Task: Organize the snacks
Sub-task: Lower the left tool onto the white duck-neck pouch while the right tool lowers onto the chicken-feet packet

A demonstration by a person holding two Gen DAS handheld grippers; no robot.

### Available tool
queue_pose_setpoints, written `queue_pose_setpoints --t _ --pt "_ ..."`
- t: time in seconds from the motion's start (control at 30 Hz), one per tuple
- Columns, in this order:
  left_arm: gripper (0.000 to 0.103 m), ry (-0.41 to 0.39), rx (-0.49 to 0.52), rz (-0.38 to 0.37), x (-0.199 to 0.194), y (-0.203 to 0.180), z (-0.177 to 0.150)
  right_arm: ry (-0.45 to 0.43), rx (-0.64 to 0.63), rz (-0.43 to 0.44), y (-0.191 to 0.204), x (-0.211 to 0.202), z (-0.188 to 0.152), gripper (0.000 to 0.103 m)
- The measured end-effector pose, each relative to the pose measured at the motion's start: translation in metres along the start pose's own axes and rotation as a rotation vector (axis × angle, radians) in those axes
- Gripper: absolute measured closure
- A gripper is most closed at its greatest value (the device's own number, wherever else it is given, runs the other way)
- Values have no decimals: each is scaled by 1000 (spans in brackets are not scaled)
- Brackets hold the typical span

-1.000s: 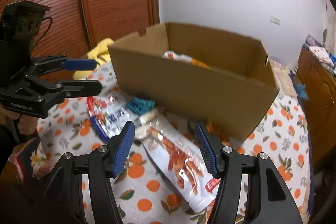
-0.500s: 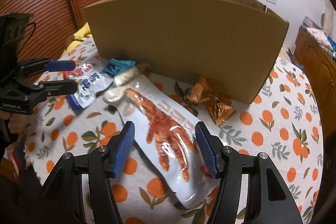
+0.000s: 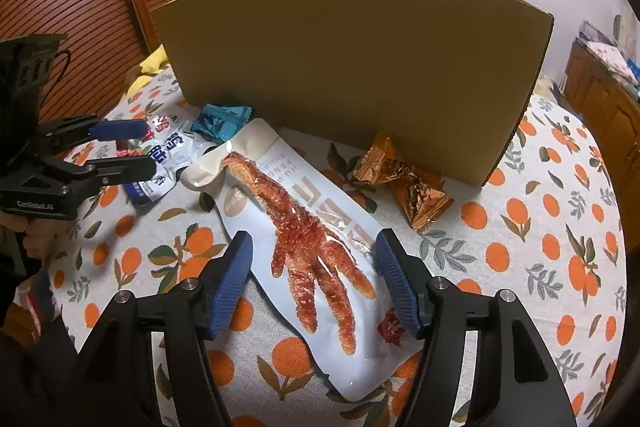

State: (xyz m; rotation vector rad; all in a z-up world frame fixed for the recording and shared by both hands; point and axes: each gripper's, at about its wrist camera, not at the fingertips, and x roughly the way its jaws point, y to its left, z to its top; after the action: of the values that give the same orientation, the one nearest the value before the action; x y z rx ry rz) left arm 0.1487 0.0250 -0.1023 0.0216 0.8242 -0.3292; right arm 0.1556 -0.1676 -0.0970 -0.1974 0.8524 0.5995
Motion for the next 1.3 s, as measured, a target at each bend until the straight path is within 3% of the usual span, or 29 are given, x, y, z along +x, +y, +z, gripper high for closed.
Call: queue_pose_setpoints --t 0.17,0.33,0.53,0.67,0.83,1.3 --pt "42 30 27 18 7 -6 3 1 -4 -4 1 2 1 37" --pt "42 57 36 34 16 -6 8 0 -5 -6 1 2 1 36" --pt "36 65 48 62 22 -8 10 0 -13 -17 3 3 0 36" --pt "39 65 87 83 24 -13 7 1 -15 -18 3 2 0 36" --pt "45 82 82 49 24 -12 7 1 -15 -17 3 3 1 35" --pt "45 58 64 0 10 -11 -2 4 -24 -22 3 3 0 34"
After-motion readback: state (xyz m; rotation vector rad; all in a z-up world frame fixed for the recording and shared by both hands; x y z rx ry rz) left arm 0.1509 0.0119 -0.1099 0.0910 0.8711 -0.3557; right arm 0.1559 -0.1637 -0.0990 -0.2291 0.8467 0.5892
